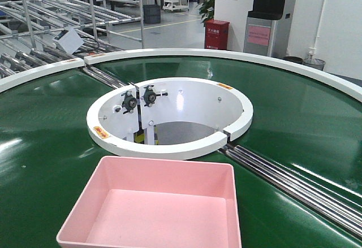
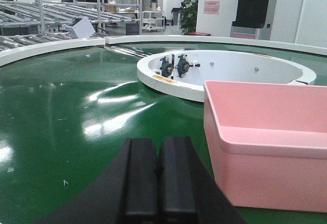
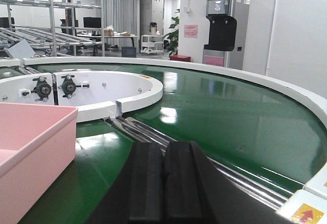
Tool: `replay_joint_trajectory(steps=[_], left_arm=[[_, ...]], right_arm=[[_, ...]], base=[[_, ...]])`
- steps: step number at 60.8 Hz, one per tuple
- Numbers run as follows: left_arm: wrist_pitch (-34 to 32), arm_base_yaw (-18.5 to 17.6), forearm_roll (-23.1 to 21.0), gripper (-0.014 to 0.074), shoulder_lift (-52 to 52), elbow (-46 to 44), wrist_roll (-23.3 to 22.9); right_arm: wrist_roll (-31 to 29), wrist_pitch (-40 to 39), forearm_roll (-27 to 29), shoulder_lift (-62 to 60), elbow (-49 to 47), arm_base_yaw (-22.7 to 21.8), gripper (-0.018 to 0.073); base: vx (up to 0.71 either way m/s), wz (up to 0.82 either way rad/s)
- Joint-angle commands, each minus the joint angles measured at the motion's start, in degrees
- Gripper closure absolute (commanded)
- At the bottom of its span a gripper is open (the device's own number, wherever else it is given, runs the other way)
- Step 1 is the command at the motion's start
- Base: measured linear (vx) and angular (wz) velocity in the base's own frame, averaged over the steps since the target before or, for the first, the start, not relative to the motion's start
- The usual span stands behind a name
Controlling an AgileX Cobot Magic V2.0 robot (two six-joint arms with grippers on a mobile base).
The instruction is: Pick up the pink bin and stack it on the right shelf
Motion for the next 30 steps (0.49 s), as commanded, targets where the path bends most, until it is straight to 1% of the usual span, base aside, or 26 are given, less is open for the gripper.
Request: replay_joint_trajectory(steps=[1,26,30], left_arm=[[-4.8,0.0,-0.4,0.0599,-1.1,0.8,-0.1],[-4.8,0.0,-0.4,0.0599,-1.1,0.8,0.4],[-6.2,0.0,-0.4,0.0599,-1.1,0.8,0.3]], right_arm=[[-0.3,-4.8,-0.6,-0.8,0.1,-0.2,0.0568],[-0.3,-4.8,-0.6,-0.8,0.1,-0.2,0.0568],[-0.4,-6.2,-0.7,-0.8,0.1,-0.2,0.0568]], base=[[0.00,0.00],[0.00,0.00],[0.00,0.00]])
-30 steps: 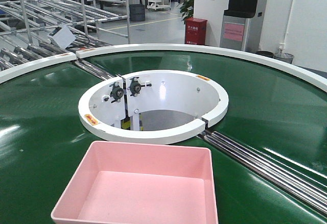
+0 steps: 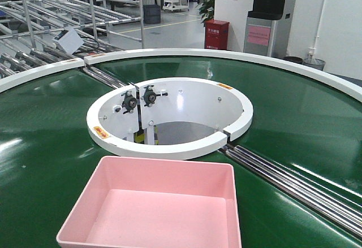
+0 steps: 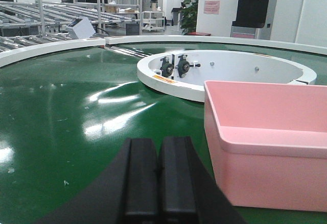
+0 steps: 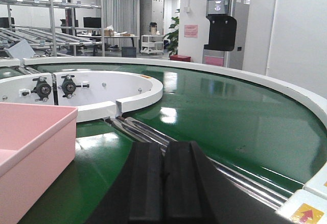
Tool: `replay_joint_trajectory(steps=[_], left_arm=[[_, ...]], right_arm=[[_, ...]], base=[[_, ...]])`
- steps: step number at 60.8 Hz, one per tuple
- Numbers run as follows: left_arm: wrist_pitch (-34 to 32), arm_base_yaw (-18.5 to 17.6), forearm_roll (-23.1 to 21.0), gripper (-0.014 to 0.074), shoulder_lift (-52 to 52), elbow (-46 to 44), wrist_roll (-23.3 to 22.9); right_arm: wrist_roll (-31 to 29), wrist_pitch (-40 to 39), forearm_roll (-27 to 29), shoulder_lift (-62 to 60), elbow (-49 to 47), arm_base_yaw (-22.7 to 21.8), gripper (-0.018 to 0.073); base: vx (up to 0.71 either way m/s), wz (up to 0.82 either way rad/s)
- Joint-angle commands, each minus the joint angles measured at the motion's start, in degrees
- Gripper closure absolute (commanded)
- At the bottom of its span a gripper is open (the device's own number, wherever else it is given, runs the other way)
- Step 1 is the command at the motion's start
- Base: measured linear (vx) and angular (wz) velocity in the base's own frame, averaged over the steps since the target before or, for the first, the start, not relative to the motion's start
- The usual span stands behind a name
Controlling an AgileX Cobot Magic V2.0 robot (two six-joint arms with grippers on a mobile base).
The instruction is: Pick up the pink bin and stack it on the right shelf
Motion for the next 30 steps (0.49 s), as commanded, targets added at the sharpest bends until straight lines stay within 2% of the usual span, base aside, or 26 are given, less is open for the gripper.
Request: replay_joint_trajectory(steps=[1,9,18,23,30], left_arm=[[-6.6,0.0,-0.4,0.0599,-1.1,0.7,0.1],[-7.8,0.0,-0.4,0.0599,-1.1,-3.8,-0.2],[-4.7,0.0,-0.4,0.0599,-0.1,-15.5,0.3],[1.7,0.0,-0.4,0.0599,2.9,-23.1,0.3],[17.1,0.0,1.2,0.0599,10.2,-34.0,0.4]], right_arm=[[-0.7,-6.8,-0.7,-0.8,0.0,-0.2,0.0568],[-0.5,-8.0,-0.7,-0.8,-4.8,-0.2,0.0568],[-0.5,1.5,-0.7,1.2,-16.9,-0.2,0.0568],[-0.5,10.3,-0.6,5.0,-24.5,-0.2,0.0568],[-0.8,23.0,-0.6,12.4,-33.9,-0.2,0.0568]], base=[[0.00,0.00],[0.00,0.00],[0.00,0.00],[0.00,0.00],[0.00,0.00]])
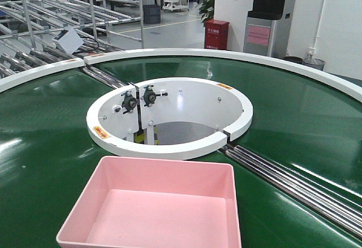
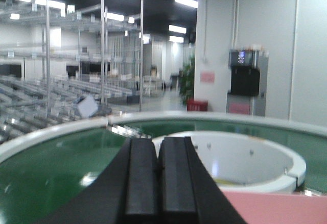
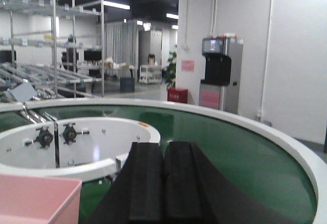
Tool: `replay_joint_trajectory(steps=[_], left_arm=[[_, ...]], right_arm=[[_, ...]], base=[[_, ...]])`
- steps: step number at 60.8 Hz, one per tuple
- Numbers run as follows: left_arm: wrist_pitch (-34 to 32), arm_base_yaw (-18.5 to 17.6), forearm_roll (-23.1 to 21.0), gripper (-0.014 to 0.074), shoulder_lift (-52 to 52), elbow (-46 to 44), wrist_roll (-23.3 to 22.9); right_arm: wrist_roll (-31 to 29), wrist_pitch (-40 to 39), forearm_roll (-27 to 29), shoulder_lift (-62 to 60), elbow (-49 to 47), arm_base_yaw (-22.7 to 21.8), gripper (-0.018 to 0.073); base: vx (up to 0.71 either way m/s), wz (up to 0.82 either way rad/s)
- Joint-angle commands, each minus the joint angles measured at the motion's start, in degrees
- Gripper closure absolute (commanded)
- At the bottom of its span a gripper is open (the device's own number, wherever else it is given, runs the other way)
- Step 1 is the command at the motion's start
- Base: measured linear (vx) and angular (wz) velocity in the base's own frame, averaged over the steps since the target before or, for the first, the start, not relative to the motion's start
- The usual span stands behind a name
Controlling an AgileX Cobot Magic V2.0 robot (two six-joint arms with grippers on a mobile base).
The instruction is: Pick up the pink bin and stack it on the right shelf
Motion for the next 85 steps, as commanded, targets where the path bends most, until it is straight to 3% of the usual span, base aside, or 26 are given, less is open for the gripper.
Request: replay_joint_trajectory(steps=[1,6,11,23,29,37,41,46,52,59,68,85], left_arm=[[8.5,0.0,1.1,0.0599,6.5,-7.6,0.1],[18.7,0.0,1.5,0.0599,12.0,-12.1,0.1],[24.2,0.0,1.1,0.0599,16.0,-13.0,0.1],[28.2,0.0,0.8,0.0597,22.1,-12.8,-0.2],[30.1,0.0,0.8,0.0553,24.6,-12.9,0.2],[32.0,0.0,-0.8,0.0365,29.4,-12.9,1.7],[32.0,-0.8,-2.5,0.0246,31.0,-13.3,4.6],[32.1,-3.4,-4.2,0.0111,33.1,-14.3,8.3],[32.6,-6.5,-4.8,0.0020,36.1,-16.7,11.0],[33.6,-10.1,-5.2,-0.0022,43.1,-21.1,12.2],[32.7,-12.8,-5.0,-0.0012,54.2,-26.2,13.1],[37.4,-13.0,-3.9,-0.0006,75.9,-43.3,10.8]], right_arm=[[-0.7,7.1,-0.6,6.3,-7.1,-0.2,0.0568],[-0.7,15.5,-0.4,12.0,-10.7,-0.2,0.0568],[-0.5,20.5,0.2,16.9,-11.4,-0.2,0.0568],[-0.4,23.5,0.8,26.3,-11.3,-0.2,0.0567],[-2.4,24.4,0.9,30.3,-11.3,-0.2,0.0527],[-8.9,25.8,7.9,36.0,-12.4,0.8,0.0339],[-13.3,26.8,10.7,38.9,-13.6,4.0,0.0211],[-15.1,27.2,9.9,42.3,-15.1,10.0,0.0069],[-13.0,28.5,6.1,47.2,-17.6,17.2,-0.0048],[-6.6,31.7,-0.4,53.8,-22.9,22.9,-0.0090],[0.6,36.7,-5.5,63.4,-32.1,23.9,-0.0075],[11.1,46.7,-3.2,80.4,-52.7,23.8,-0.0047]], base=[[0.00,0.00],[0.00,0.00],[0.00,0.00],[0.00,0.00],[0.00,0.00],[0.00,0.00],[0.00,0.00],[0.00,0.00],[0.00,0.00],[0.00,0.00],[0.00,0.00],[0.00,0.00]])
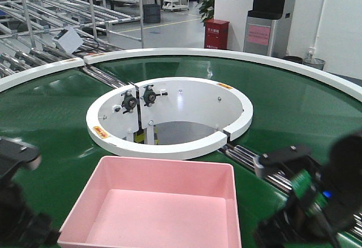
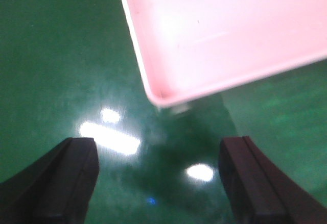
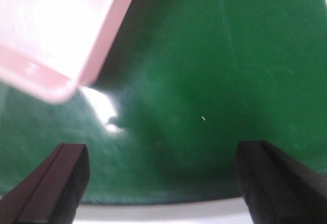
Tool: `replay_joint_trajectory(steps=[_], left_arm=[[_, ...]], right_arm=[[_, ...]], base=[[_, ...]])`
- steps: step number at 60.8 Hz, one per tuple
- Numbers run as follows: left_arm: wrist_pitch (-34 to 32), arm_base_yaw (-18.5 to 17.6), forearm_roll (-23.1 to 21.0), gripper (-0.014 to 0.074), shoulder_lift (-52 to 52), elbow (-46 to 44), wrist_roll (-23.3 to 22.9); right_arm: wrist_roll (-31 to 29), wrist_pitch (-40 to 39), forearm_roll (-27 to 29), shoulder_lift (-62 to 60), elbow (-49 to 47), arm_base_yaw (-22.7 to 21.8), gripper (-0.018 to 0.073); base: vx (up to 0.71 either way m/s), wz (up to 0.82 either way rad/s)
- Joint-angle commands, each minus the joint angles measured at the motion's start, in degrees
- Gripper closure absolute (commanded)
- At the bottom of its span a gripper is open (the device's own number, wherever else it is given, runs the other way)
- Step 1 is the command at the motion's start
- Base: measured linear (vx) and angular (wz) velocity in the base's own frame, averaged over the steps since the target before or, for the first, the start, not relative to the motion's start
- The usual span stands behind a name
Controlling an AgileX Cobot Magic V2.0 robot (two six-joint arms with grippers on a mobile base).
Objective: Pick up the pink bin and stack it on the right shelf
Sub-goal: 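Lower both grippers onto opposite side walls of the pink bin and close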
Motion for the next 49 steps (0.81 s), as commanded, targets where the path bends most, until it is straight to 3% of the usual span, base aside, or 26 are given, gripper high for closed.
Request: replay_joint_trajectory(steps=[1,10,19,32,49], left_arm=[[-0.3,-0.4,0.7,-0.0005,4.2,-7.0,-2.0],[1.7,-0.3,4.1,0.0003,13.6,-15.2,-7.9],[2.1,0.1,4.1,0.0003,22.3,-23.7,-11.3],[1.0,0.1,3.5,0.0003,27.1,-26.5,-11.3],[-1.0,0.1,4.1,0.0003,31.0,-26.5,-13.1]], right_arm=[[3.8,0.8,0.0,2.8,-7.4,0.0,-0.0046],[8.9,2.3,0.0,11.1,-16.7,0.0,-0.0038],[13.1,6.9,0.1,21.2,-27.0,0.0,-0.0033],[15.5,8.3,1.2,27.8,-32.4,0.0,-0.0033],[18.2,6.3,1.0,30.7,-32.5,0.0,-0.0029]], base=[[0.00,0.00],[0.00,0.00],[0.00,0.00],[0.00,0.00],[0.00,0.00]])
